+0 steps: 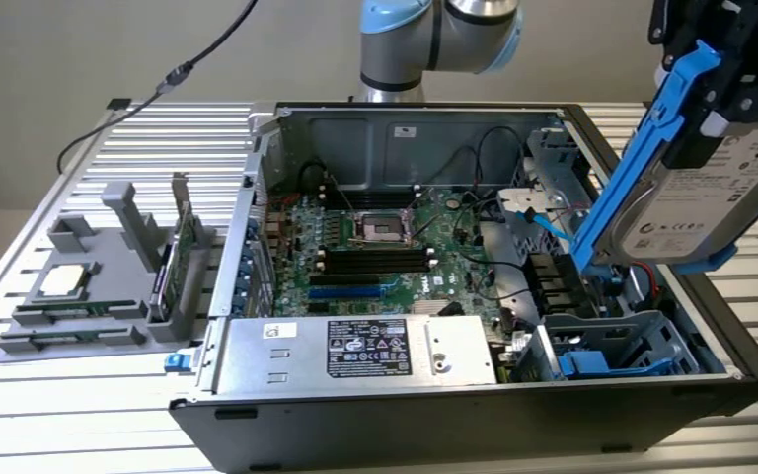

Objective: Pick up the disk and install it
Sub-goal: 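Pick up the disk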

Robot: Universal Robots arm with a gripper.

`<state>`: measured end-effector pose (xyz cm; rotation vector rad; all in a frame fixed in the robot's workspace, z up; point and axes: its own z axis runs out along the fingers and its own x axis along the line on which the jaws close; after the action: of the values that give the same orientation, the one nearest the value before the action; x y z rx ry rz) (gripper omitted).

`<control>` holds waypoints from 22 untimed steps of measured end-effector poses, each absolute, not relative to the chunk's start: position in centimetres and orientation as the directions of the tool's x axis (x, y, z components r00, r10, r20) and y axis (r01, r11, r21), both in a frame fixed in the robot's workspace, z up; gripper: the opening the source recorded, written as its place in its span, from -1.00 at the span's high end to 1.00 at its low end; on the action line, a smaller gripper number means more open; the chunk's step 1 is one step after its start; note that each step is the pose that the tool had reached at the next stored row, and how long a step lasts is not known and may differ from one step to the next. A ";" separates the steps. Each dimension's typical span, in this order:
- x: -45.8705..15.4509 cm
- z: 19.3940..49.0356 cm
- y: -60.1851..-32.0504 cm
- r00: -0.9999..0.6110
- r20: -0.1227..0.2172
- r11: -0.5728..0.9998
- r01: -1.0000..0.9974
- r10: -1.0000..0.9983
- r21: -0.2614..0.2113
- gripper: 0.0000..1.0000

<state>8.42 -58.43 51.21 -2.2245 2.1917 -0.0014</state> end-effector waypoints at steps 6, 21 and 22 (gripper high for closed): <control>8.5 50.7 -59.2 0.009 -0.013 -0.009 -1.000 -1.000 -0.014 0.34; 9.0 48.4 -59.7 -0.015 -0.012 0.015 -1.000 -1.000 -0.014 0.34; 9.0 48.2 -59.7 -0.016 -0.012 0.016 -1.000 -1.000 -0.014 0.34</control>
<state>9.02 -59.71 48.21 -2.1902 2.2261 -0.0021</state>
